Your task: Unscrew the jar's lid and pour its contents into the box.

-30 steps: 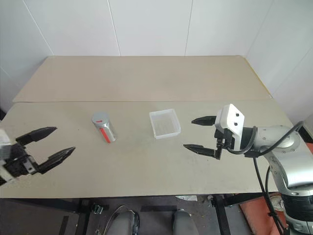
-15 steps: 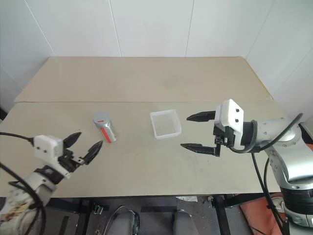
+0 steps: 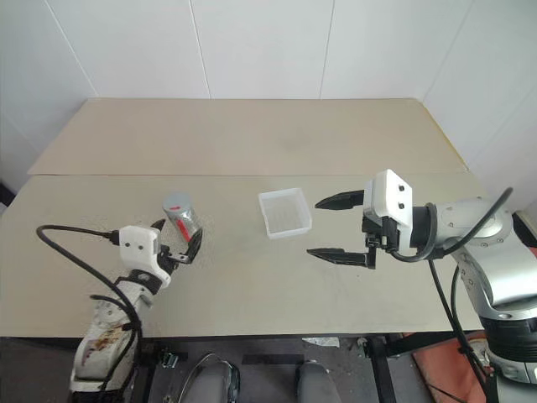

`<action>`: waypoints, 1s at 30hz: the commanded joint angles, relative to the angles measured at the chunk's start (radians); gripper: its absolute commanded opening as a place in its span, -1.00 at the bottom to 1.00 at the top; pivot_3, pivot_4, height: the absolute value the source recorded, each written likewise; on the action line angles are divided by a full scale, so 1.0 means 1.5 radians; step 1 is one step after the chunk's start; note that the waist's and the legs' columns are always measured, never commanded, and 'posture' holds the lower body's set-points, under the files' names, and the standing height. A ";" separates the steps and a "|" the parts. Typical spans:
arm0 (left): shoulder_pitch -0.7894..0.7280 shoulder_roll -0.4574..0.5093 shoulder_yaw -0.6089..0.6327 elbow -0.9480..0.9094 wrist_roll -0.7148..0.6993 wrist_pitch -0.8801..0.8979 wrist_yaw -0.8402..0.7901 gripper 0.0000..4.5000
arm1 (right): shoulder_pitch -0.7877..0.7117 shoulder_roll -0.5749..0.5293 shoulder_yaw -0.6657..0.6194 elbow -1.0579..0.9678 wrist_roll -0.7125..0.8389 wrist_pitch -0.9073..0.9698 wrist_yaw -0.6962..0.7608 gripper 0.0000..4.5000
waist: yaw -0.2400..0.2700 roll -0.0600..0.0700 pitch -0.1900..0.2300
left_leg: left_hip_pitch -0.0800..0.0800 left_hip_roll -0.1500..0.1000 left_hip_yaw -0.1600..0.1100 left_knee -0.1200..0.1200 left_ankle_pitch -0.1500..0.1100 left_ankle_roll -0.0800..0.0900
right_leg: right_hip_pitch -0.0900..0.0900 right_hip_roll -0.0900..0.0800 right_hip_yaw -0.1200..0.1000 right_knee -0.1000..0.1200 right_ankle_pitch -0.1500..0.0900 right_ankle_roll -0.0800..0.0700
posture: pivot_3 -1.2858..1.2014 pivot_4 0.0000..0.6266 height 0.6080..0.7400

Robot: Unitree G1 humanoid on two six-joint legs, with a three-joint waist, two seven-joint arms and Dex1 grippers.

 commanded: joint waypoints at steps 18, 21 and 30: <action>-0.078 -0.130 -0.035 0.082 0.127 -0.079 0.181 1.00 | -0.002 -0.028 -0.052 -0.037 0.044 -0.003 0.003 1.00 | 0.008 0.000 0.000 | 0.000 -0.001 0.000 0.000 0.000 0.000 | 0.000 -0.001 0.000 -0.001 0.000 0.001 | 0.03 -0.52 1.00; -0.089 -0.142 -0.037 0.096 0.133 -0.079 0.194 1.00 | -0.002 -0.030 -0.053 -0.037 0.047 -0.003 0.003 1.00 | 0.008 0.000 0.000 | 0.000 -0.001 0.000 0.000 0.000 0.000 | 0.000 -0.001 0.000 -0.001 0.000 0.001 | 0.03 -0.52 1.00; -0.115 -0.161 -0.044 0.128 0.149 -0.088 0.218 1.00 | -0.005 -0.031 -0.056 -0.038 0.049 -0.004 0.003 1.00 | 0.010 0.000 0.000 | -0.001 -0.001 0.000 0.000 0.000 0.000 | 0.000 -0.001 0.000 -0.001 0.001 0.001 | 0.03 -0.52 1.00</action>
